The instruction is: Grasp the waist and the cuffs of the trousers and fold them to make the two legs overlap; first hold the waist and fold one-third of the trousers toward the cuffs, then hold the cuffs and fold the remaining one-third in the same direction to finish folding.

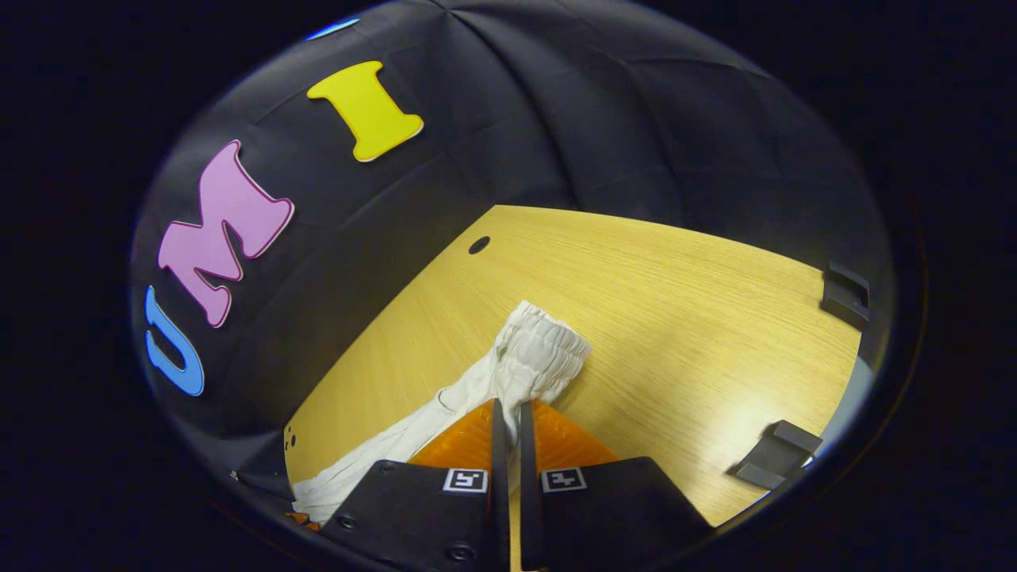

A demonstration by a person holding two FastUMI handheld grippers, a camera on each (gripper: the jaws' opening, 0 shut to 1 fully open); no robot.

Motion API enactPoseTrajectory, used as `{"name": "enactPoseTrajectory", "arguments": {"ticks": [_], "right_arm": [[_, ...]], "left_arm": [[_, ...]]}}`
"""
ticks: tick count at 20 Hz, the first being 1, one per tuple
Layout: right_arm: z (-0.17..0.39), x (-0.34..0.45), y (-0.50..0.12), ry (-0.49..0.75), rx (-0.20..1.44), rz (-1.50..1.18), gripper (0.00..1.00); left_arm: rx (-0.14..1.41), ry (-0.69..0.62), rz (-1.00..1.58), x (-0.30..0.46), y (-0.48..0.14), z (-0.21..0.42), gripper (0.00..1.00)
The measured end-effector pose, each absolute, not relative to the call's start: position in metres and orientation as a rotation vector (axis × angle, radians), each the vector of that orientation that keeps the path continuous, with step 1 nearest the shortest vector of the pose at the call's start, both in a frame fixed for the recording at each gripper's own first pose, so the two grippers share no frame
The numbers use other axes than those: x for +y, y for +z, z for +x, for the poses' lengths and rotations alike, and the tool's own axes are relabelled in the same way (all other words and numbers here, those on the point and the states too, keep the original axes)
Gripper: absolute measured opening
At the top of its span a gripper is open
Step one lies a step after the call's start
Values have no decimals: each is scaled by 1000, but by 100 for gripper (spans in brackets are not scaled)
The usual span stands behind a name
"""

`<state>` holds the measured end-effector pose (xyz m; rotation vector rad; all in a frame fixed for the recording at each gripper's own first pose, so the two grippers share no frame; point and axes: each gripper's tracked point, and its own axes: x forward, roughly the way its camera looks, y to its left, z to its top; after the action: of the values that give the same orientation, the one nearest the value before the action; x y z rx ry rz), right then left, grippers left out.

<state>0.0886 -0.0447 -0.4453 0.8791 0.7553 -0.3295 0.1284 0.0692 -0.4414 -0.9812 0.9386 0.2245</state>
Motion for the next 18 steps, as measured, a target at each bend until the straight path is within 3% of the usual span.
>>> {"name": "enactPoseTrajectory", "arguments": {"ticks": [10,18], "right_arm": [[113,4,-329,-96,575,657,10],[120,119,-270,143,536,623,10]], "left_arm": [[962,195,-986,42,-431,76,9],[979,160,-981,15,-428,49,9]]}}
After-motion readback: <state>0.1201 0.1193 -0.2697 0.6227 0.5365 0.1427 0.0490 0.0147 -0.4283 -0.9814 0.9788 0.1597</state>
